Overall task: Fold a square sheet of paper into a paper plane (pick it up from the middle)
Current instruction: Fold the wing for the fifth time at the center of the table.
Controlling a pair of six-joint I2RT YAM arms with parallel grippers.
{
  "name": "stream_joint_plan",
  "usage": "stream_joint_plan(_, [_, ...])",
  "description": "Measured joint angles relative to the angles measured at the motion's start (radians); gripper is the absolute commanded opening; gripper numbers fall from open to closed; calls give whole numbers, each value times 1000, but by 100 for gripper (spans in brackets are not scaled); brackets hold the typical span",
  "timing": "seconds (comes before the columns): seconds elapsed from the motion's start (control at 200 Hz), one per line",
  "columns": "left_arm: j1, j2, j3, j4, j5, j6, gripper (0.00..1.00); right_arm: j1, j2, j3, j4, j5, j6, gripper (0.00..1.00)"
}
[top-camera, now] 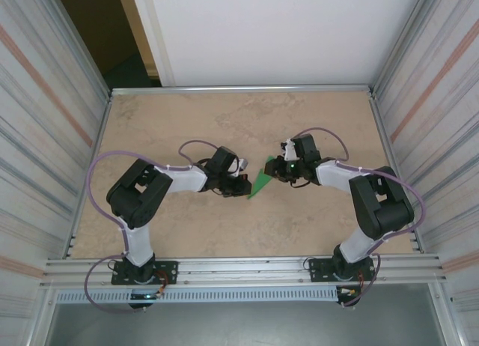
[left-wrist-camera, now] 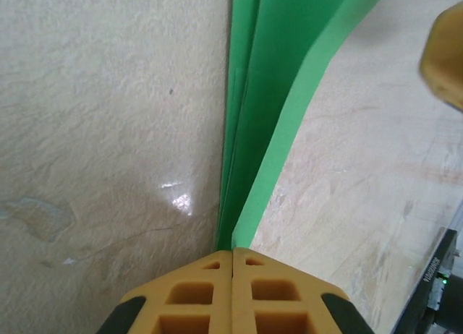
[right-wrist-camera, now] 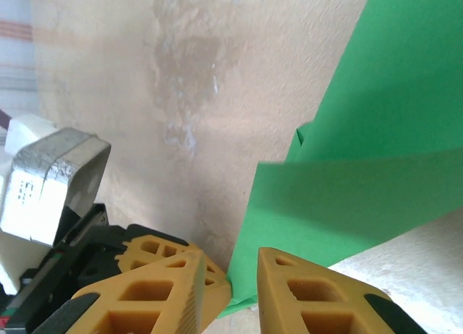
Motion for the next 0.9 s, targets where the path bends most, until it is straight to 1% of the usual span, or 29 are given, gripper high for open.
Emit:
stream_joint_plan(0.185, [-34,-10,0,-12,-61,31,7,-9,12,0,5,11,4,26])
stream_joint_plan(0.466, [-86,-26,0,-24,-153,57,8,23,47,0,5,-15,4,26])
stream_joint_plan(0.707, [-102,-42,-5,-26,-195,66,8,29,46,-19,11,-24,7,25])
stream_joint_plan(0.902, [-109,-45,-11,-24,-203,70,8,29,32,-57,10,-41,17,25])
